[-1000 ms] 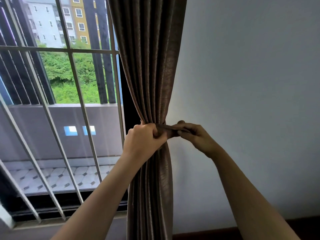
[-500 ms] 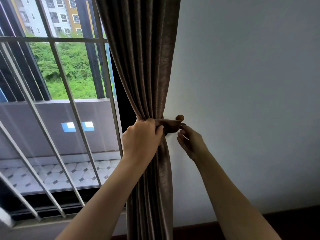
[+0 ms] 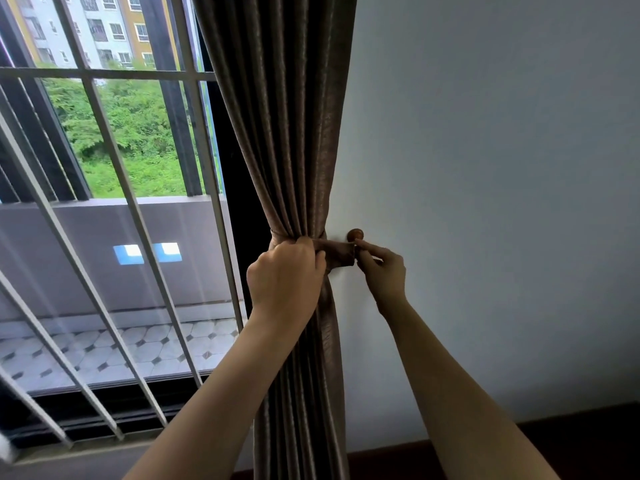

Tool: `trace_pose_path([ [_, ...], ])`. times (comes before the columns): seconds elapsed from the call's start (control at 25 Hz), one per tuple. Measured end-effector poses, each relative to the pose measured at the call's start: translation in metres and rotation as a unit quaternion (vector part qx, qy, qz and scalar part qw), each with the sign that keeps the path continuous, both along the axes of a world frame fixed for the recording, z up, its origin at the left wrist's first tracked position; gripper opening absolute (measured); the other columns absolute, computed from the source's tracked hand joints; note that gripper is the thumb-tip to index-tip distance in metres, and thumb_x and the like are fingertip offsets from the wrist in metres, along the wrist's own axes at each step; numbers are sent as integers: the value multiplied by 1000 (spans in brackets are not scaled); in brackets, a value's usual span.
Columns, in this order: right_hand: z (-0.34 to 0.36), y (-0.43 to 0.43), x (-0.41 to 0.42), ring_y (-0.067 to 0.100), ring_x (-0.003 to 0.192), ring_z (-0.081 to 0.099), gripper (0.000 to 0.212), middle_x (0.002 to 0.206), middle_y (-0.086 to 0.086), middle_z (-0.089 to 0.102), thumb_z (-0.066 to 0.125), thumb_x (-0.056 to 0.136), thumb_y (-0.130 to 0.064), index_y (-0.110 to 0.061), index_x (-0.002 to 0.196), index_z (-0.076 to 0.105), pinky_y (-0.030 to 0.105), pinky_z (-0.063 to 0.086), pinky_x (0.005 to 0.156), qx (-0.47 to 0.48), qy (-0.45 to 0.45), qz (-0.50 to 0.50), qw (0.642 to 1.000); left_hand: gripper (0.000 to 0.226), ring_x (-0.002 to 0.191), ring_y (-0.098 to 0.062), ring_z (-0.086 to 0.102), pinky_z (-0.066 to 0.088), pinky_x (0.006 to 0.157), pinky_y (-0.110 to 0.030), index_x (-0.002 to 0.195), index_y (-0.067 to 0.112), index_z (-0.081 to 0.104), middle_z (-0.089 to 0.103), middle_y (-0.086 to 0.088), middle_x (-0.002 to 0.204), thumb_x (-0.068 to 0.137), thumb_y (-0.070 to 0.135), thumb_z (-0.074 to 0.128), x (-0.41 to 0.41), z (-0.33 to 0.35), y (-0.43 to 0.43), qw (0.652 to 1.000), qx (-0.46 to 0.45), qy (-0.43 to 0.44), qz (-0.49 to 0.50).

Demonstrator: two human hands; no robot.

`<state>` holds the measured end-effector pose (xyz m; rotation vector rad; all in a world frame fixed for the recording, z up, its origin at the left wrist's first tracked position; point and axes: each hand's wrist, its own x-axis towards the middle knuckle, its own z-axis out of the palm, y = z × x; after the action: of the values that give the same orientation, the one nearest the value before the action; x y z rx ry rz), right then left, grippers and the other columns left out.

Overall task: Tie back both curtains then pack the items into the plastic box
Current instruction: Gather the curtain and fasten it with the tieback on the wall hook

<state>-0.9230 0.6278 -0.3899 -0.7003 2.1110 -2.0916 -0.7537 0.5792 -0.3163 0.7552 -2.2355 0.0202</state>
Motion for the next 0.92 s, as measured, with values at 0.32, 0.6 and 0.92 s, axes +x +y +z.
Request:
trace_pose_path([
  [0.32, -13, -1, -18, 15, 91, 55, 29, 101, 6, 63, 53, 94, -9, -13, 120, 64, 23, 44, 82, 107, 201, 70, 971, 26, 47, -26, 60, 46, 47, -28, 66, 8, 62, 60, -7, 56, 82, 28, 69, -1, -4, -5, 1000, -9, 1, -14],
  [0.6, -23, -2, -15, 12, 90, 58, 38, 99, -1, 61, 62, 87, -4, -11, 124, 60, 3, 42, 80, 72, 220, 78, 970, 27, 40, -25, 57, 47, 43, -26, 61, 8, 60, 60, -7, 53, 78, 25, 73, -1, -8, -9, 999, -25, 8, -25],
  [0.92, -46, -18, 7, 16, 96, 63, 29, 103, 3, 65, 54, 87, -4, -15, 113, 63, 17, 51, 84, -123, 51, 59, 989, 32, 37, -19, 49, 31, 41, -19, 56, 13, 53, 54, 0, 50, 77, 28, 73, 6, -12, -20, 998, -47, 23, -19],
])
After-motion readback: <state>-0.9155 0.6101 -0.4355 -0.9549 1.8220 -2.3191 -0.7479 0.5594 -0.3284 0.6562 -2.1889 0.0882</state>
